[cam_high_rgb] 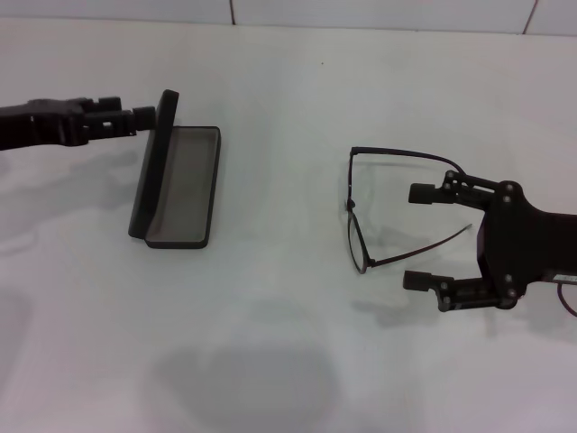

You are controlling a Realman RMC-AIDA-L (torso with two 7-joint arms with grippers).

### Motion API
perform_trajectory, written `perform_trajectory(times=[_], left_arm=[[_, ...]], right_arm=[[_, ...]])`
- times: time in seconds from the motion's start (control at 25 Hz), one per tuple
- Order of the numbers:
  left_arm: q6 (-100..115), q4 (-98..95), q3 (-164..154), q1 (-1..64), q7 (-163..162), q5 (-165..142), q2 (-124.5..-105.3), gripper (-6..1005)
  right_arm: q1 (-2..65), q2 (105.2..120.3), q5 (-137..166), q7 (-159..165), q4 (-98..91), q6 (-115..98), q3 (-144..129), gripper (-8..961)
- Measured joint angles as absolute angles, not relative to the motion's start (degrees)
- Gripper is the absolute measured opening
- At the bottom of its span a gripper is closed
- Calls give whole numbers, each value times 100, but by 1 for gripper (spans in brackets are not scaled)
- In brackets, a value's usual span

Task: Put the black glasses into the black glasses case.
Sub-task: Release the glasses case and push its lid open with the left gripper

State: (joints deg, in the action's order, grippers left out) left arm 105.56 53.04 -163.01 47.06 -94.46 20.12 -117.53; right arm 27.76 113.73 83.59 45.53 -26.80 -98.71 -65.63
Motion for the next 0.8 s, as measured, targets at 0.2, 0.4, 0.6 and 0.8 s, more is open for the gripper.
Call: perform_trajectory(times=[0.2, 0.4, 0.6, 0.8], left_arm=[[10360, 5563, -16303, 5102, -9819, 1412, -11874, 821], [9950, 5544, -16304, 5486, -10074, 695, -11946, 814], [9568, 5474, -16304, 5668, -10169, 420, -11955, 806], [9189, 5314, -16306, 5748, -10194, 140, -11957, 799]], right_arm=[[2773, 11373, 8359, 4545, -2680, -9894, -6596, 883], [2758, 11389, 8360, 4470, -2681, -9910, -6601, 883], [2688, 11401, 8365, 4396, -2681, -9918, -6600, 883], [2680, 11429, 8368, 4382, -2681, -9919, -6600, 883]])
